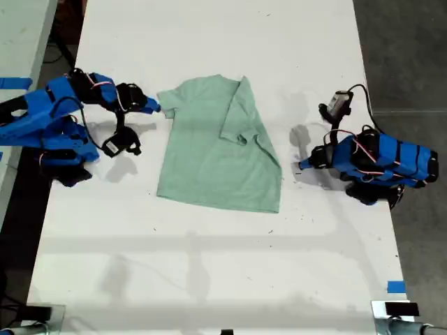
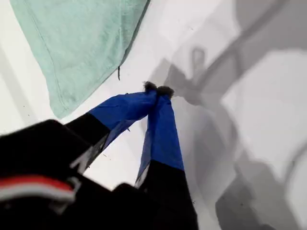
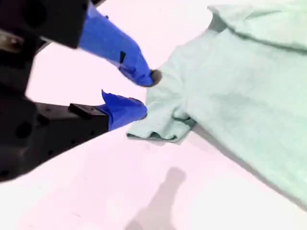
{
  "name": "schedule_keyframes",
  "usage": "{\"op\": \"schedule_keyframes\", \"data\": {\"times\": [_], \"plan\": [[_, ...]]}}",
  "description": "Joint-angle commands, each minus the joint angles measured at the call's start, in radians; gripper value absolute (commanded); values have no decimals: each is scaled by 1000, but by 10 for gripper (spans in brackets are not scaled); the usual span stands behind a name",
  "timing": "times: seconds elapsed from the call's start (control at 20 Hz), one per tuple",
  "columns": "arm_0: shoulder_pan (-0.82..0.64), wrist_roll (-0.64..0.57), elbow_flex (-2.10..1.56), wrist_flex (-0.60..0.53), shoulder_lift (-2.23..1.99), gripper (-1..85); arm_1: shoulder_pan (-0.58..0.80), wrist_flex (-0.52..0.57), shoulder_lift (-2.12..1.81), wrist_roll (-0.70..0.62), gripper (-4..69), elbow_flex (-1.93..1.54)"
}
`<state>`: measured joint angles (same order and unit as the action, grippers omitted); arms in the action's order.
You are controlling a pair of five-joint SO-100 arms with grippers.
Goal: Fold t shirt
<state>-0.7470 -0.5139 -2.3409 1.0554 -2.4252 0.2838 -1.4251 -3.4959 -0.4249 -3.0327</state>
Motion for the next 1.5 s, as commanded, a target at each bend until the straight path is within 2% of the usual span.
{"op": "schedule_keyframes", "data": {"times": [0.0, 0.15, 0.35, 0.65, 0.7, 0.75, 1.1, 1.2, 1.45], "plan": [[-161, -166, 580, 224, 497, 204, -9, 20, -9, 5, -15, -40], [-301, -282, 833, 259, 819, 230, -6, 20, -9, -2, -15, -40], [-365, -290, 968, 284, 1120, 232, -11, 20, -9, -2, -15, -40], [-278, -233, 973, 261, 1276, 214, -11, 20, -9, -2, -15, -40], [-264, -222, 977, 273, 1285, 153, -11, 20, -9, -2, -15, -40], [-268, -181, 989, 314, 1305, -3, -11, 20, -9, -2, -15, -40], [-291, -77, 1029, 476, 1224, -3, -12, 20, -9, -2, -15, -40], [-285, -58, 1066, 492, 1135, -3, -12, 20, -9, -2, -15, -40], [-117, -92, 1351, 471, 1049, -3, -12, 20, -9, -2, -15, -40]]}}
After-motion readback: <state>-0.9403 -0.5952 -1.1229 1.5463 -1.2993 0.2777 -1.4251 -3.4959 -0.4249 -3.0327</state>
